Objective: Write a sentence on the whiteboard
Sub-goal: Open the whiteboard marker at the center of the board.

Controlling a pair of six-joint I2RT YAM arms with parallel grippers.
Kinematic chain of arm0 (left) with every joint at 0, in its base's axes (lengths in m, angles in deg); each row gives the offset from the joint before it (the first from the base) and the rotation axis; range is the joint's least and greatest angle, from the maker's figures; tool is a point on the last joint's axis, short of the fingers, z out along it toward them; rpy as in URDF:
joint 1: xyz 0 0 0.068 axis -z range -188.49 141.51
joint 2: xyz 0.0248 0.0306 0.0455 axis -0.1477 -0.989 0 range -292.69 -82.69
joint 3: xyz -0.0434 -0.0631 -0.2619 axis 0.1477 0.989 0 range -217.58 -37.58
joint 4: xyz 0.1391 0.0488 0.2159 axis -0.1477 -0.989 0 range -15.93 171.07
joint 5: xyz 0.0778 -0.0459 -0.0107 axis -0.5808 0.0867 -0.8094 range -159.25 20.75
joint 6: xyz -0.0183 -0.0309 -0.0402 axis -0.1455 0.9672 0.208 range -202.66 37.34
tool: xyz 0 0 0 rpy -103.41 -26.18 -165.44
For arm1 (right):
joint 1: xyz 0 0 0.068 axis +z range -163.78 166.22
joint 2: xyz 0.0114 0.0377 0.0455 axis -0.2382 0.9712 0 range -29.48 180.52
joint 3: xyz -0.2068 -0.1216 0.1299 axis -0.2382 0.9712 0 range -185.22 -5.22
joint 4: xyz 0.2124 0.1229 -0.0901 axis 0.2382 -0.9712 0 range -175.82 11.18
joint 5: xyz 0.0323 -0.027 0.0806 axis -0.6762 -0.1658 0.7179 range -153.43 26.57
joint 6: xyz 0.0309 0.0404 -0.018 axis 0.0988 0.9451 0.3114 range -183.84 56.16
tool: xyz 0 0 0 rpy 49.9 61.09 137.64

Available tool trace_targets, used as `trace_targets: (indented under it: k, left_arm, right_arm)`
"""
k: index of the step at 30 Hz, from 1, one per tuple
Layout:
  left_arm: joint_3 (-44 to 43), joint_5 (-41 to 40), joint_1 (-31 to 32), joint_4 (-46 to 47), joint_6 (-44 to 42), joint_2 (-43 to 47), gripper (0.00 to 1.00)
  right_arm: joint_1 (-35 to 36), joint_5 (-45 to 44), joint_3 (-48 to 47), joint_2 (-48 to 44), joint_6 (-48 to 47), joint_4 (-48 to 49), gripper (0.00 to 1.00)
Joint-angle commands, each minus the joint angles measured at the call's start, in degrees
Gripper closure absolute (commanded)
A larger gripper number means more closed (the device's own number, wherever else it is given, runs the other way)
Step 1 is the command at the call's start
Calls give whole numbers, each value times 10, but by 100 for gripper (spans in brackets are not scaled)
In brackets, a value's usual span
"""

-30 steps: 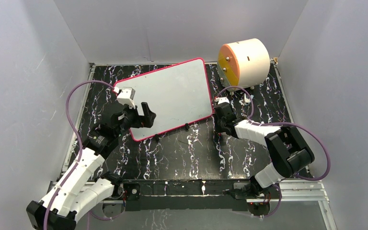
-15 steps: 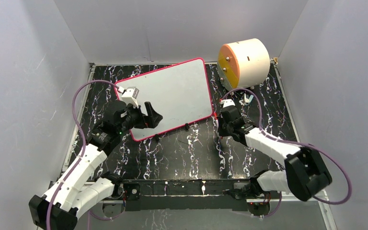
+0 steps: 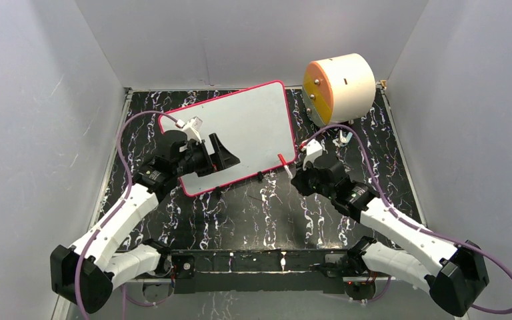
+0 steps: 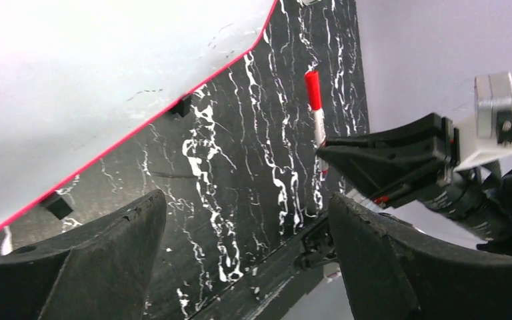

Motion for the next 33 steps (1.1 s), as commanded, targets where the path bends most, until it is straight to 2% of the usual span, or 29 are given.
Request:
trace_targets:
  k: [1,7,15,20,33]
  left_arm:
    - [-24,3,21,17,57,-14,13]
    - [-15,-36,66,58,119,-35,14]
    - [36,-69,86,137,190,-41,27]
    - [37,-47,89,168,198,-65,38]
    - [46,-25,92,196,220,-79,77]
  right_arm:
    - [49,23,-22,-5,-59,37,100]
    - [141,-54,-37,31,-108,79,100]
    - [197,-80,-40,39,-153,149,100]
    - [206,-83,-32,38,-164,173,100]
    - [216,-96,-18,47,-176,208,100]
